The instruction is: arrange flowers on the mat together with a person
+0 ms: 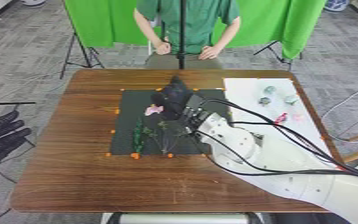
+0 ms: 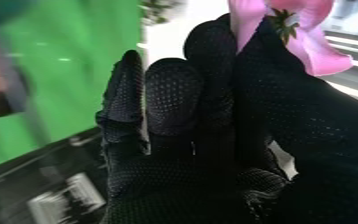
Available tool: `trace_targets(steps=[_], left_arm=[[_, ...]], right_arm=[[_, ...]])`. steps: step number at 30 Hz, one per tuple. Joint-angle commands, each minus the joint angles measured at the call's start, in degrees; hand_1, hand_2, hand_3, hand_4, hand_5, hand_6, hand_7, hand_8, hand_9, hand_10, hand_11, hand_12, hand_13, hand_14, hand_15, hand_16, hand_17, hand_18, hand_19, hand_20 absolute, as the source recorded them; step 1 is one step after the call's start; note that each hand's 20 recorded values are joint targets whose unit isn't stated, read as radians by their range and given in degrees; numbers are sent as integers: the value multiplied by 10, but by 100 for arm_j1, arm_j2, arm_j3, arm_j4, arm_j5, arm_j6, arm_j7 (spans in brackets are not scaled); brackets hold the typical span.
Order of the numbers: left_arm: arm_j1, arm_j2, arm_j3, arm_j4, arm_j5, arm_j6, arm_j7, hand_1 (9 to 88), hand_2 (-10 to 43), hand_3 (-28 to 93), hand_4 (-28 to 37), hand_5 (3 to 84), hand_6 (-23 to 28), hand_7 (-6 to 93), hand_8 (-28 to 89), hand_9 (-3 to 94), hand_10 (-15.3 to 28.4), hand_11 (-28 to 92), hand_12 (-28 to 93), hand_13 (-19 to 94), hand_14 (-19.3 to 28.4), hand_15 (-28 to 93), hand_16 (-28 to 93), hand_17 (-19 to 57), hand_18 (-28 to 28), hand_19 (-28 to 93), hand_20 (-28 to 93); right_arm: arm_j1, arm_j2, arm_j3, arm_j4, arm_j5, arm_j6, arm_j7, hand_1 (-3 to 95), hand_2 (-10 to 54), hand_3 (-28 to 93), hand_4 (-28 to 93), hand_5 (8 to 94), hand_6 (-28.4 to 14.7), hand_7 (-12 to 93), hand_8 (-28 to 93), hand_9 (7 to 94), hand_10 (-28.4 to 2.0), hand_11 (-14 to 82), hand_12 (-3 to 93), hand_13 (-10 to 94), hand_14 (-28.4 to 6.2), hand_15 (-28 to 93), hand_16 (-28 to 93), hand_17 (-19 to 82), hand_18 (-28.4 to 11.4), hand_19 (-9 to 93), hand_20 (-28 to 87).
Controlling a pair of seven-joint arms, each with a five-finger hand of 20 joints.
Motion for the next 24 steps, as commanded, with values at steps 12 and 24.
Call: trace_targets(steps=[12,24], left_arm=[[-240,419,260,76,-12,38,1,287,13,677,-203,382,42,207,-85,336,133,227,187,286,159,321,16,-55,210,430,142],[-306,483,369,99,-26,73,30,287,13,677,-204,382,42,208,-85,336,133,227,186,286,159,321,17,-55,209,429,142]], right_arm=[[1078,-1580,-1560,990,-402,56,-92,492,-95,845,-281,679,37,570,-68,751,-75,354,571,620,-58,724,398,243,-165,720,453],[1155,-1720,-1675,1547,-598,71,66,492,-95,840,-282,669,39,576,-64,736,-71,367,566,605,-54,726,403,236,-163,716,453]])
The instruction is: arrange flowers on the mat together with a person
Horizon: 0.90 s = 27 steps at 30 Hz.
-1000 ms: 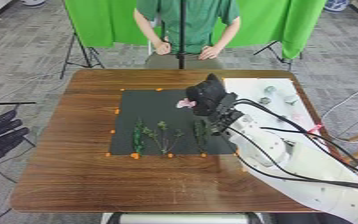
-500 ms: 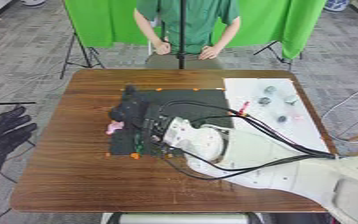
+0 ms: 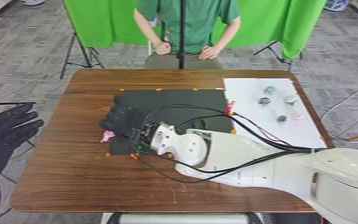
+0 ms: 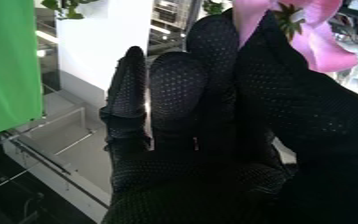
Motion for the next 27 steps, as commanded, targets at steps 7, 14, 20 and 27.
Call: trace_targets(steps=[7,14,20,27], left_arm=[[-65,60,99,68,-4,-4,-78,287,13,677,-203,382,42,207,-85,335,132,227,187,286,159,322,16,-55,210,430,142],[-139,80,130,98,6,-10,-119,287,13,677,-204,381,43,207,-85,335,133,226,186,286,159,321,16,-55,210,430,142],[-136,48,123,98,12,-26,-143,287,13,679,-203,382,42,206,-85,335,133,227,186,286,159,321,16,-55,210,429,142],[-62,-18,93,79,13,-19,-125,287,13,678,-204,382,43,205,-85,335,133,227,186,285,159,323,16,-56,210,430,142]], right_arm=[[30,-77,52,282,-274,-473,368,464,-95,825,-283,633,43,566,-57,710,-68,372,557,584,-56,737,384,223,-162,707,451],[55,-131,-68,275,-350,-258,822,394,-95,809,-283,583,38,549,-35,642,-83,435,487,540,-77,782,293,202,-164,701,449],[36,-108,-22,169,-292,-270,946,369,-95,816,-283,576,32,537,-33,619,-94,477,432,530,-81,787,285,196,-167,701,449],[-10,122,186,-271,47,-546,535,327,-95,843,-283,579,28,478,-25,601,-101,508,378,518,-88,785,281,191,-170,700,452]])
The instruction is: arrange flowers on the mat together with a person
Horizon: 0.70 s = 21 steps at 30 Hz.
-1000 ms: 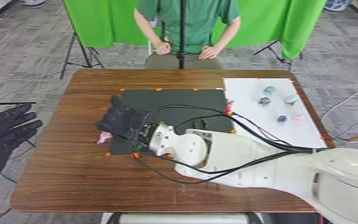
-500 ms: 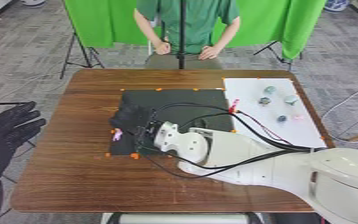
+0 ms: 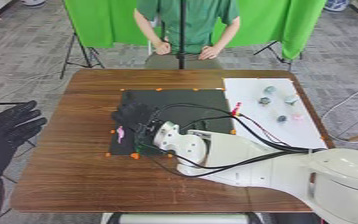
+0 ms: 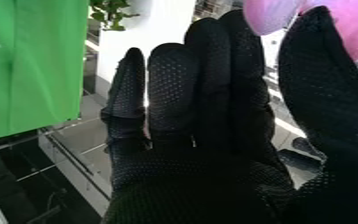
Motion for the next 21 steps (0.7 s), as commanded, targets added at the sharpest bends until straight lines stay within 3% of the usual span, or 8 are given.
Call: trace_targets(steps=[1,7,10,13,14,17,21], left_arm=[[167,-93,-26,-4,-4,2,-12,287,13,678,-204,382,43,205,-84,335,133,228,186,285,159,322,16,-55,210,430,142],[205,-125,-31,-22,-5,7,10,287,13,678,-203,382,42,206,-84,335,133,228,186,285,159,322,16,-56,210,430,142],[235,-202,-35,-35,-1,17,20,287,13,677,-203,382,42,207,-84,335,133,229,186,285,159,323,16,-55,210,430,142],[233,-291,15,-39,-1,8,17,287,13,678,-202,381,42,207,-85,335,133,229,186,285,159,323,16,-55,210,430,141],[183,-323,28,-31,22,-23,-52,287,13,678,-202,381,42,207,-85,335,133,229,186,285,160,323,16,-55,210,430,141],[119,-400,59,-26,37,-62,-62,288,13,677,-203,382,42,207,-85,335,133,228,186,285,159,322,16,-56,210,430,141],[60,-471,83,-18,41,-83,-90,287,13,677,-203,382,42,207,-85,335,134,228,186,285,159,321,16,-56,210,430,142]], right_arm=[[28,216,226,-559,290,-274,-333,317,-95,847,-283,580,28,467,-27,597,-102,514,366,515,-88,784,281,190,-170,698,452],[-69,387,447,-773,163,-490,-237,295,-95,871,-282,569,29,435,-55,571,-103,518,338,501,-93,780,278,180,-173,687,449],[-265,608,851,-1013,201,-488,-243,296,-95,875,-281,566,28,438,-58,567,-103,518,335,496,-94,779,275,179,-173,687,448],[-777,1017,1689,-1467,478,-432,-357,290,-92,876,-280,565,28,427,-74,563,-106,518,334,490,-97,778,272,176,-173,684,447],[-1076,1176,2128,-1652,689,-462,-479,281,-77,876,-276,564,26,423,-96,561,-107,517,332,489,-97,778,269,177,-173,684,446],[-1922,1657,3378,-2203,1663,-525,-809,253,-43,884,-257,548,19,410,-186,537,-110,480,314,464,-99,735,232,169,-174,658,424],[-3248,2082,5104,-2750,2861,-442,-1291,287,-74,912,-230,504,22,388,-191,515,-101,372,262,451,-68,526,182,144,-175,523,330]])
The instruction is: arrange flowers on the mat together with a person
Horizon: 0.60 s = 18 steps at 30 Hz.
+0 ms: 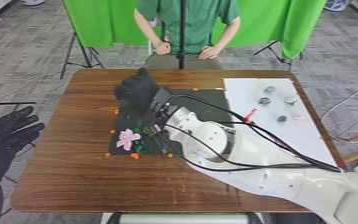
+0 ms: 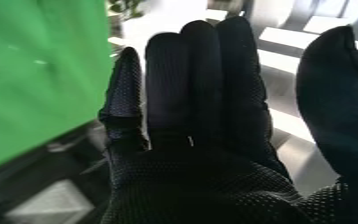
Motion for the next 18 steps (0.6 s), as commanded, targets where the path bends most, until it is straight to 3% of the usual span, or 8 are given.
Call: trace_targets(steps=[1,8,13,15,18], left_arm=[[-59,-260,79,9,25,-105,-93,286,13,678,-203,382,42,206,-85,335,134,228,186,285,159,321,16,-55,210,430,141],[-109,-360,182,7,20,-93,43,286,13,677,-205,381,41,206,-85,335,134,228,186,285,158,321,16,-55,210,431,141],[-279,-341,377,6,28,-105,115,286,13,679,-204,381,42,208,-85,334,133,227,186,284,158,321,17,-55,210,431,141],[-338,-357,400,4,73,-178,92,286,12,679,-204,380,42,207,-85,334,133,227,186,284,158,321,17,-56,210,431,141],[-351,-415,445,-8,64,-172,130,286,12,679,-205,379,42,206,-85,333,133,226,186,284,158,320,17,-55,210,431,141]], right_arm=[[-2386,1239,3231,-991,2413,154,-870,288,-77,919,-228,499,22,382,-190,512,-99,341,253,445,-66,468,183,142,-174,489,306],[-4675,1483,5852,-1640,5505,-987,-1884,248,-48,899,-230,448,-12,261,-148,439,-124,212,238,344,-90,277,241,100,-191,414,261],[-6169,1326,7241,-2062,6442,-1443,-1851,211,-52,858,-244,430,-31,187,-120,415,-133,159,232,331,-108,220,266,99,-193,380,247],[-6645,1177,7622,-2251,6594,-1446,-1706,198,-47,842,-239,417,-36,154,-103,406,-138,133,233,327,-112,181,285,98,-194,362,240],[-7256,806,8124,-2434,6480,-1730,-1537,186,-37,829,-237,407,-38,134,-92,395,-142,112,236,323,-114,151,311,87,-200,349,238]])
